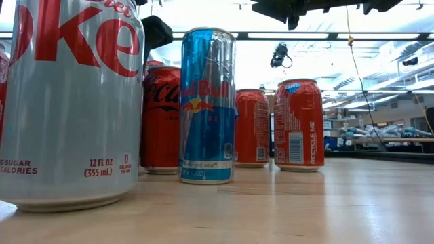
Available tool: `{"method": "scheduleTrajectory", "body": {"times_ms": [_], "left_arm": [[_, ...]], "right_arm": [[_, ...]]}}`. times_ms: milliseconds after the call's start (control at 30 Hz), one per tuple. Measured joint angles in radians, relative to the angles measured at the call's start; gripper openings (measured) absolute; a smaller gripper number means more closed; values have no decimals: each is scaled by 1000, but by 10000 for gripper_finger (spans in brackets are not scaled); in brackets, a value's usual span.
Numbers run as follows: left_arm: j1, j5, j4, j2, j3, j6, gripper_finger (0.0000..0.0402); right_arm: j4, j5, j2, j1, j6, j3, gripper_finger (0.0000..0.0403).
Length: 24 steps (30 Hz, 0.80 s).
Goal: Place canned beverage on shelf
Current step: Put the blue soda can on the shelf
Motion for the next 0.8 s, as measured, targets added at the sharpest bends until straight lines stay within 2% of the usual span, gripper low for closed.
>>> {"method": "scheduleTrajectory", "body": {"times_ms": [433, 633, 800], "left_arm": [[4, -1, -7, 0, 0, -57, 251], [18, 0, -29, -2, 1, -87, 254], [33, 0, -112, -6, 41, -94, 253]], "right_arm": [[0, 0, 0, 0, 0, 0, 185], [0, 0, 0, 0, 0, 0, 185], [0, 0, 0, 0, 0, 0, 185]]}}
